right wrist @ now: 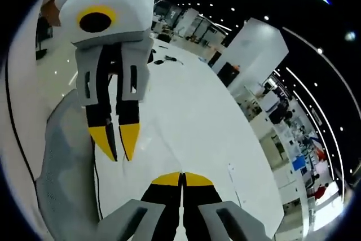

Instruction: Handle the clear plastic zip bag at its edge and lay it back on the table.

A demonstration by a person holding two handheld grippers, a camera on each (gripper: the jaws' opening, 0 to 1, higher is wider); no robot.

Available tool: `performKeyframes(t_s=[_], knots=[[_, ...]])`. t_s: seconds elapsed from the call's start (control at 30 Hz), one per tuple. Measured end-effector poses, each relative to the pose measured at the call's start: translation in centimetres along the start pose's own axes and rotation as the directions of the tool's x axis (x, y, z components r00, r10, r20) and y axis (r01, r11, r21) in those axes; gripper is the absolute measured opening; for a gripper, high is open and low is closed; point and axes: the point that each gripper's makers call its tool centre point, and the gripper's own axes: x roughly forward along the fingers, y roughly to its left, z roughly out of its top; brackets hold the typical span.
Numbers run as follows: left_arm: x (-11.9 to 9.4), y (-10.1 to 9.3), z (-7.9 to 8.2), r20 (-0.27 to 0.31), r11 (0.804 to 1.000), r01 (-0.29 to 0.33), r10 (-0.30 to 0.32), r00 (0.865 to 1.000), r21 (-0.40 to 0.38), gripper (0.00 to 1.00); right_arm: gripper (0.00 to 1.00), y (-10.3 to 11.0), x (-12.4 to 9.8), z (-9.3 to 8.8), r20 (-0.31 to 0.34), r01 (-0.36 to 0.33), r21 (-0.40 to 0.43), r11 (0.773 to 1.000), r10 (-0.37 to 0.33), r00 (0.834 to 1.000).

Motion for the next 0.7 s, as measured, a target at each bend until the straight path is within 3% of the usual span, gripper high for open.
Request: performKeyframes(t_s=[0.37,0.7], knots=[[-0.4,0.7,0.6,0.056,0.997,-0.057,0.06,0.997,-0.047,0.15,0.0,-0.5,-0.1,-0.2,-0.005,0.011,-0.012,1.0,-0.011,1.0],[-1.3,1.7,1.0,0.146,0.978,-0.126,0.151,0.978,-0.168,0.25,0.0,-0.9,-0.3,-0.2,-0.004,0.023,-0.011,1.0,-0.023,1.0]])
